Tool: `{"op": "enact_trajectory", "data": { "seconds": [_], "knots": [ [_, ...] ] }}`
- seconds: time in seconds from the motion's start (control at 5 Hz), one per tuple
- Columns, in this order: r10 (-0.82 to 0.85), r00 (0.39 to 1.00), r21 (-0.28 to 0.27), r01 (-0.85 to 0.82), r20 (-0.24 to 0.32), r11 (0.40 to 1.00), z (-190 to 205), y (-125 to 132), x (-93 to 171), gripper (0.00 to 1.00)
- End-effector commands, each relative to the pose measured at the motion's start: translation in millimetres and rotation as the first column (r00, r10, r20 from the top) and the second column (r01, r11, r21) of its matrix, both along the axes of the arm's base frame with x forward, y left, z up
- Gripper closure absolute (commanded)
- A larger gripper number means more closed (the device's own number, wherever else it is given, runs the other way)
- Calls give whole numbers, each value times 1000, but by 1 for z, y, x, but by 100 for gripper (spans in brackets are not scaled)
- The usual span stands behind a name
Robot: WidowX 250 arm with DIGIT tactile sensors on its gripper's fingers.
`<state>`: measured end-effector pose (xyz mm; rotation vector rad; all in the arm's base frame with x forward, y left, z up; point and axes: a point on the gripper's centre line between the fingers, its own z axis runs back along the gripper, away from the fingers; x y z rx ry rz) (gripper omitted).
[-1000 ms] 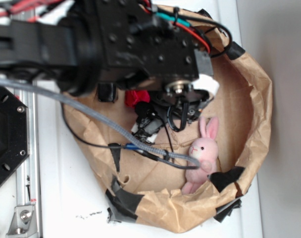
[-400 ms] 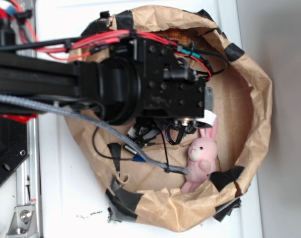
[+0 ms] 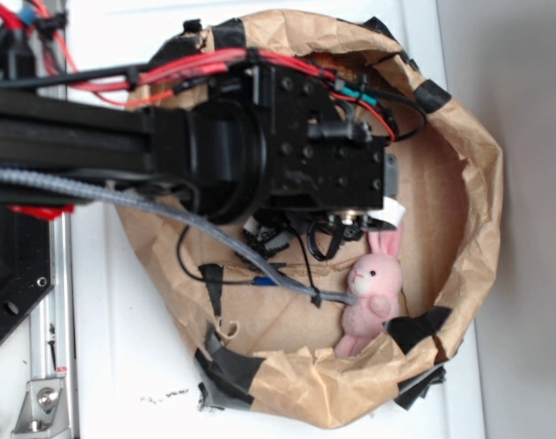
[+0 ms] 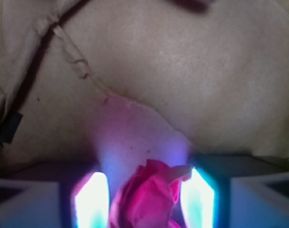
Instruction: Grab the red paper.
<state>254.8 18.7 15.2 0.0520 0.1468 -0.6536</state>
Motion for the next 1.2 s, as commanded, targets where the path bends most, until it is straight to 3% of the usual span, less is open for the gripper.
{"op": "enact_trajectory", "data": {
  "seconds": [0.0,0.4,0.6,0.8,1.0],
  "knots": [
    [-31,997,-32,33,71,999,39,-4,3,100],
    [-67,982,-76,81,175,994,90,-32,24,100],
    [-87,976,-75,104,201,992,101,-44,24,100],
    [-12,976,-55,25,217,998,103,-49,21,100],
    [186,945,-98,-166,268,981,106,-52,20,100]
  ]
}}
